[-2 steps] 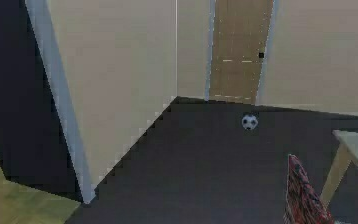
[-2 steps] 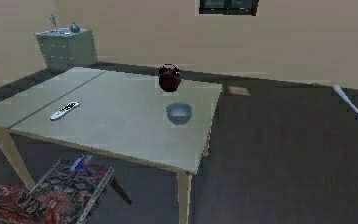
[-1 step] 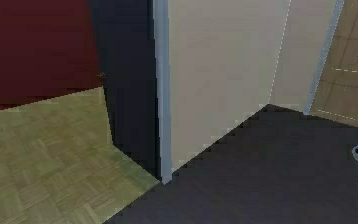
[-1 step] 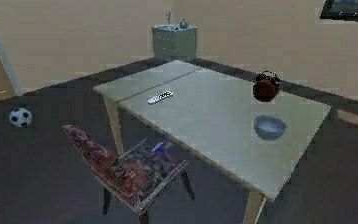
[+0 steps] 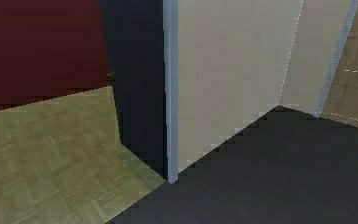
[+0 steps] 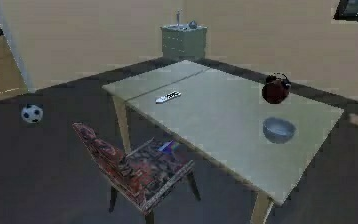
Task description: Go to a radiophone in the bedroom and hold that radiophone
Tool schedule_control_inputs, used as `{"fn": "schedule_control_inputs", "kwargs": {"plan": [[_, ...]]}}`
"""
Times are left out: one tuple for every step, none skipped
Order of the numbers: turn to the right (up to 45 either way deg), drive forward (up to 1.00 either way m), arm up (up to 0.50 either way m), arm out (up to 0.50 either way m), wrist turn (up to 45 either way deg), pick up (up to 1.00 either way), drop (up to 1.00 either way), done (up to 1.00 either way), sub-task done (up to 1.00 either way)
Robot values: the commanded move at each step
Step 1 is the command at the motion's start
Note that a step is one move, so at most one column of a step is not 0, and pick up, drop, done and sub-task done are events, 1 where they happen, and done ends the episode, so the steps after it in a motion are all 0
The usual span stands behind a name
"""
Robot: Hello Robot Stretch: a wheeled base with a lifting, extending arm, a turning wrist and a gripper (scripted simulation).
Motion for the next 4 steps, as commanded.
{"fn": "schedule_control_inputs", "kwargs": {"plan": [[45.0,0.00,0.00,0.00,0.0,0.00,0.00,0.00,0.00],[0.0,1.00,0.00,0.00,0.0,0.00,0.00,0.00,0.00],[27.0,0.00,0.00,0.00,0.0,0.00,0.00,0.00,0.00],[0.0,0.10,0.00,0.00,0.0,0.00,0.00,0.00,0.00]]}}
